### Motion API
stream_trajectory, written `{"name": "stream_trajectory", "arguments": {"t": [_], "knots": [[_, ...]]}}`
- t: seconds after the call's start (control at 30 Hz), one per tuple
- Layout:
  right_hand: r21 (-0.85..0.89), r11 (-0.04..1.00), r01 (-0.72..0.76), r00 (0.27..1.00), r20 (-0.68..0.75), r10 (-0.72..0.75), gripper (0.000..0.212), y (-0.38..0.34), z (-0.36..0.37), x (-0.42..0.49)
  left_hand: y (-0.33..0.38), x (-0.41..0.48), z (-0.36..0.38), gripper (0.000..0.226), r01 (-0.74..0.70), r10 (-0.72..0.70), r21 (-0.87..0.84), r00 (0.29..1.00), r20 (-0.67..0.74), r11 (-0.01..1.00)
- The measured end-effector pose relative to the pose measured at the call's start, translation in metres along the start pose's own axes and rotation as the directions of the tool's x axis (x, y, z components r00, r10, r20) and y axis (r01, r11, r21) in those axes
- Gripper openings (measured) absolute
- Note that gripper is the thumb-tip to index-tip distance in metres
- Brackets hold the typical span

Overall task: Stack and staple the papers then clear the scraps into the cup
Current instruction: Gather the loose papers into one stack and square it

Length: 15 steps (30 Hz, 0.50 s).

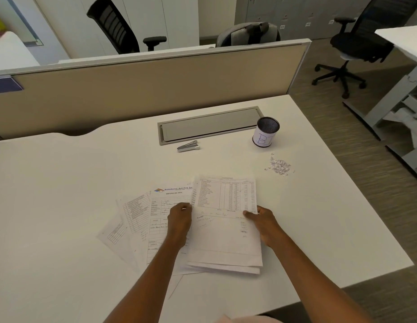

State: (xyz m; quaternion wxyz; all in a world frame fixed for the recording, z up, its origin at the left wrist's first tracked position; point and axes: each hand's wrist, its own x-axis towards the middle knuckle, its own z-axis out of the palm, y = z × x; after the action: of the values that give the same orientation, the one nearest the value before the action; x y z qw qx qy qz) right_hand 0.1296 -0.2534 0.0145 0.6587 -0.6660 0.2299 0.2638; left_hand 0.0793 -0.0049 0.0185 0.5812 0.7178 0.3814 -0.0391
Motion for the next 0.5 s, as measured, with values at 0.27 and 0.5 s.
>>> {"name": "stream_trajectory", "arguments": {"t": [0.27, 0.5], "knots": [[-0.181, 0.98, 0.079, 0.994, -0.055, -0.091, 0.032, 0.005, 0.019, -0.001, -0.012, 0.005, -0.006, 0.02, 0.031, -0.022, -0.087, 0.995, 0.096, 0.996], [-0.303, 0.921, 0.243, 0.918, -0.234, -0.32, 0.06, 0.005, 0.012, -0.011, -0.014, -0.005, -0.015, 0.018, 0.076, -0.022, -0.358, 0.988, 0.153, 0.931]]}}
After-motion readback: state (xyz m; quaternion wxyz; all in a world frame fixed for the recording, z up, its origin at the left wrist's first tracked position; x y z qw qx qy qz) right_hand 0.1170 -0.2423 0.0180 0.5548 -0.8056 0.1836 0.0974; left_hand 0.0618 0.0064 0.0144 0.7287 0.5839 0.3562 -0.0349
